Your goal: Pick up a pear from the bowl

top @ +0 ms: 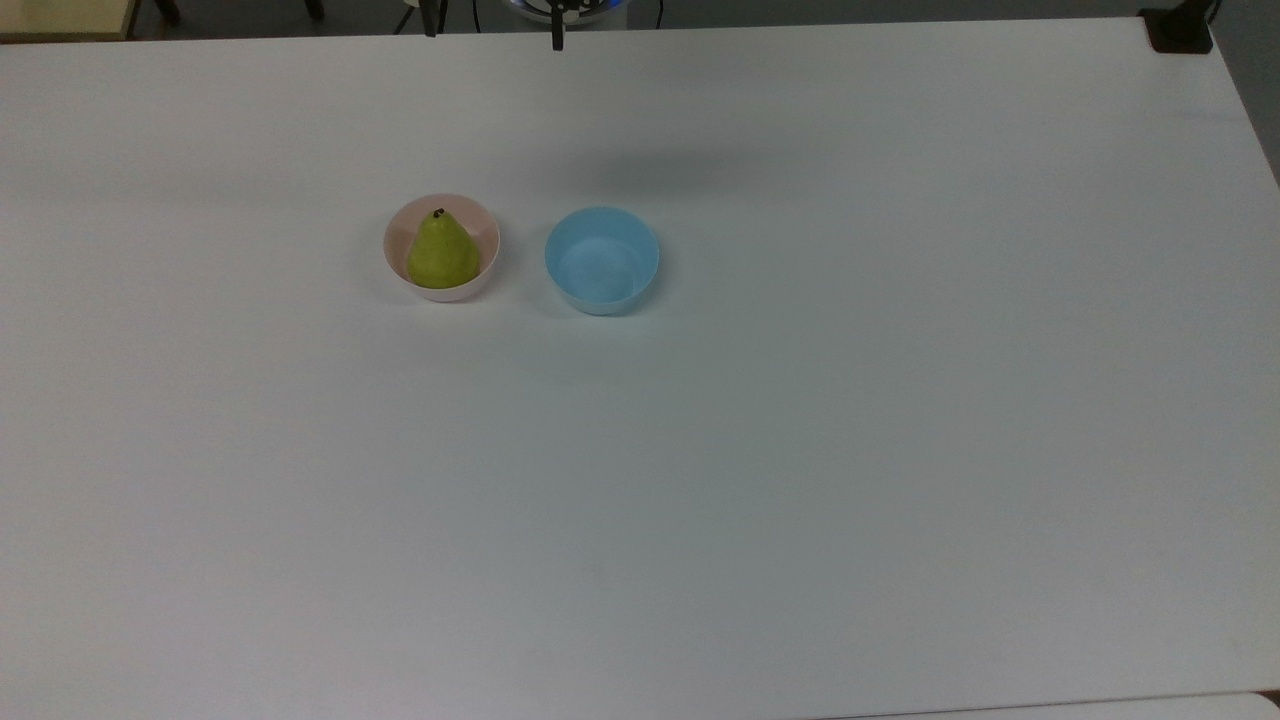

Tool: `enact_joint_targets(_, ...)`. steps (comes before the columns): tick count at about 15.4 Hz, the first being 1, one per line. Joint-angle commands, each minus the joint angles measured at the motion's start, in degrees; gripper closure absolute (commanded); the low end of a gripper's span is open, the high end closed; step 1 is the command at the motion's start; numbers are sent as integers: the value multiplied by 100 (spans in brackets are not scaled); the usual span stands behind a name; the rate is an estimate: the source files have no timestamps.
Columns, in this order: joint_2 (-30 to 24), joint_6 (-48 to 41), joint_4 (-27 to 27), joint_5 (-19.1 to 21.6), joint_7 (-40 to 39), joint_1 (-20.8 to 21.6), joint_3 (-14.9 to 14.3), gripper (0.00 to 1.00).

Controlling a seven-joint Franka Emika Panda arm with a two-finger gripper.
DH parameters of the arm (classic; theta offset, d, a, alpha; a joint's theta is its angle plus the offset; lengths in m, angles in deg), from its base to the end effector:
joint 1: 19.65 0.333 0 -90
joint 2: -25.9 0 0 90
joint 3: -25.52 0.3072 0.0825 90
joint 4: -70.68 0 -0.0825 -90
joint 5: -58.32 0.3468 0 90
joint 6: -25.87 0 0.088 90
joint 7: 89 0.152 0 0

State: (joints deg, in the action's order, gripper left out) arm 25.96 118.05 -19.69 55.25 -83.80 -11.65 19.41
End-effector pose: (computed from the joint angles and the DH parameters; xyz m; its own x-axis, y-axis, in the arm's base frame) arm 0.5228 0.0093 0.5710 0.9978 -0.0556 0.0352 -0.0573 -0.9971 0.0507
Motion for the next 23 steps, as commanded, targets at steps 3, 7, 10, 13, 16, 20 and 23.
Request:
enact_joint_targets(3, -24, -42, -33, 88, 34, 52, -145, 0)
enact_joint_targets(7, -24, -42, -33, 88, 34, 52, -145, 0)
enact_joint_targets(10, -24, -34, -33, 88, -36, 26, -162, 0)
enact_joint_targets(13, -59, -33, -68, 96, -737, -263, -162, 0)
enact_joint_targets(16, -86, -51, -217, 96, -1370, -640, -162, 0)
enact_joint_targets(20, -86, -25, -595, 96, -2372, -1037, -171, 0)
enact_joint_targets(23, -77, 447, -1086, 96, -2681, -1186, -171, 0)
